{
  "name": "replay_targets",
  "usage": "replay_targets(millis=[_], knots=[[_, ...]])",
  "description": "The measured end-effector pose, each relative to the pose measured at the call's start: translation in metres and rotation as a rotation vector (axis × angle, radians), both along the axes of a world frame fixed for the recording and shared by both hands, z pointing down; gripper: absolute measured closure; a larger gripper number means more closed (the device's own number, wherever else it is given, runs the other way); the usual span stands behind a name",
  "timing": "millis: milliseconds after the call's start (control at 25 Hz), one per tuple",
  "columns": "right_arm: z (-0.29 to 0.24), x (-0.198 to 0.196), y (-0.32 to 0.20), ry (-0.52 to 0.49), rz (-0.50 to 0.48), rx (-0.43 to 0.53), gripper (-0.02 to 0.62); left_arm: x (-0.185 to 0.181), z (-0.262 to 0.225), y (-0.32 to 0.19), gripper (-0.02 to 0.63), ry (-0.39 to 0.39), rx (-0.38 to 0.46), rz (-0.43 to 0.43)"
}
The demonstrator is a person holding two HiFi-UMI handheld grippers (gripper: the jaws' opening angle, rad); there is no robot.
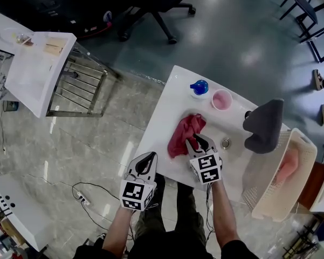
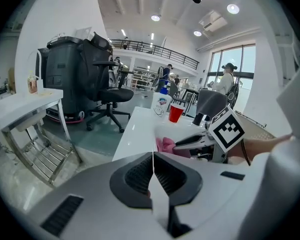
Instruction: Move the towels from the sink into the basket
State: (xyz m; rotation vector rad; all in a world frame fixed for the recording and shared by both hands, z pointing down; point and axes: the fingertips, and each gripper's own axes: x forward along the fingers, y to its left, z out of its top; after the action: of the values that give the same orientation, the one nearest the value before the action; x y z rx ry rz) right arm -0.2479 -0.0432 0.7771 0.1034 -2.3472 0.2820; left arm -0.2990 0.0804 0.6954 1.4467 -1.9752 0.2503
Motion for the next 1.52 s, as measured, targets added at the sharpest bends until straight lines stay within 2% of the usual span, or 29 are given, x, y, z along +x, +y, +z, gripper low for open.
replay_targets(millis=[80,240,600,1040,1240,1520], knots=[[0.002,0.001,-0.001,0.006,0.006,-0.003,0.496,0.0,0.001,0.0,0.594,0.0,-0.003,0.001],[0.004,0.002,-0.003,0.008,0.019,-0.001,0.537,-0.001,0.001,0.001,0.594,-0.006,-0.013,0.0],[-0.033,0.007,-0.014,-0.067,0.082,0.03,0.546,0.003,-0.024,-0.004,0.594,-0.039,0.017,0.026],[-0.134,0.028,-0.023,-0.217,0.179,0.116,0.546,0.012,-0.1,-0.018,0.594,-0.134,0.112,0.09],[-0.188,0.049,-0.024,-0.29,0.242,0.153,0.546,0.023,-0.14,-0.027,0.594,-0.167,0.172,0.125],[-0.263,0.08,-0.032,-0.378,0.307,0.254,0.546,0.035,-0.191,-0.045,0.594,-0.212,0.257,0.181]])
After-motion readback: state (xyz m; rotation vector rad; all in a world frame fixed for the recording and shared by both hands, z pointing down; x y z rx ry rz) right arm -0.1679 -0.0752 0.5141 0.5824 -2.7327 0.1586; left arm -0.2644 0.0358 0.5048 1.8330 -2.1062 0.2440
